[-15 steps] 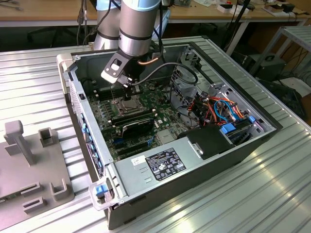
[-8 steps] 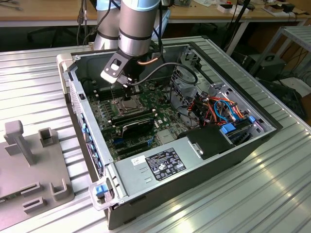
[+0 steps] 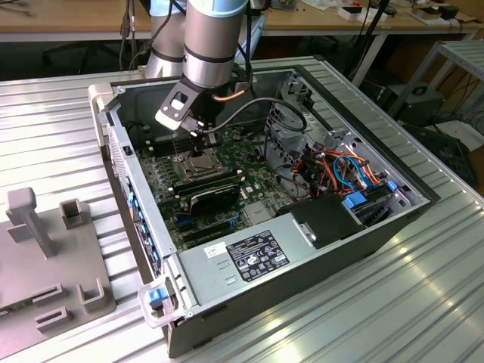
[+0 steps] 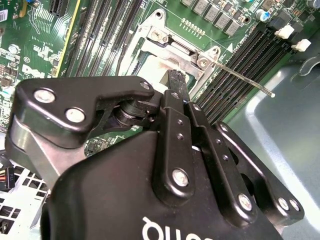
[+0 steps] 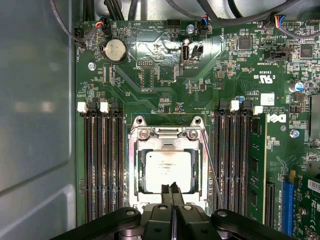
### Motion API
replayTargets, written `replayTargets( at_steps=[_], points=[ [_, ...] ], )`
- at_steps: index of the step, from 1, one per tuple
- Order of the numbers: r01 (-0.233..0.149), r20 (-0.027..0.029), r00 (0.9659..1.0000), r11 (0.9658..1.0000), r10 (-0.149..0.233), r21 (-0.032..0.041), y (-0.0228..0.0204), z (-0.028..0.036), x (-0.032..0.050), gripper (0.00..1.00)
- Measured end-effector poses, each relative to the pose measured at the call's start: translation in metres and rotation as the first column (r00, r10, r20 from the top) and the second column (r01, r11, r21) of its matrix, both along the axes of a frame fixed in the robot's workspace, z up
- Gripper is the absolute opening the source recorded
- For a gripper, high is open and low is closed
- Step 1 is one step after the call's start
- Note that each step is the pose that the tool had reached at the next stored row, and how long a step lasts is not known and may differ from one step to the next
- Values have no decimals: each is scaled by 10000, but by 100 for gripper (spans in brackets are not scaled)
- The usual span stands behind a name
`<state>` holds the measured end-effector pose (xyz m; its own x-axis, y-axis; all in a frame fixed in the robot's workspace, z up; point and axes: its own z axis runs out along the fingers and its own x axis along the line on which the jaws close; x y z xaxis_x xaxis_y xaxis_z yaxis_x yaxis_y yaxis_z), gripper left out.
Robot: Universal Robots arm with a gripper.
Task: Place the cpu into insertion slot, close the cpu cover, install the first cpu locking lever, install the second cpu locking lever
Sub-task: 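Install the first cpu locking lever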
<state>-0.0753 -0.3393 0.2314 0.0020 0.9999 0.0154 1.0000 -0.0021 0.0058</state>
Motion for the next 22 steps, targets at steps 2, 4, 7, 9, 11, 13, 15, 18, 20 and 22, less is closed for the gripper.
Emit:
replayTargets(
  at_steps=[2, 4, 7, 9, 11, 13, 15, 18, 20, 22],
  points=[
    [2, 0, 10000, 10000, -2, 0, 0, 0, -3, 11],
    [1, 0, 10000, 10000, -1, 0, 0, 0, -10, 11],
    [0, 0, 10000, 10000, 0, 1, 0, 0, -24, 11],
    [0, 0, 10000, 10000, 0, 0, 0, 0, -37, 11],
    [0, 0, 10000, 10000, 0, -1, 0, 0, -42, 11],
    [0, 0, 10000, 10000, 0, 0, 0, 0, -45, 11],
    [0, 0, 10000, 10000, 0, 0, 0, 0, -46, 11],
    [0, 0, 10000, 10000, 0, 0, 0, 0, -46, 11],
    [0, 0, 10000, 10000, 0, 1, 0, 0, -46, 11],
    [0, 0, 10000, 10000, 0, 0, 0, 0, -46, 11]
  ],
)
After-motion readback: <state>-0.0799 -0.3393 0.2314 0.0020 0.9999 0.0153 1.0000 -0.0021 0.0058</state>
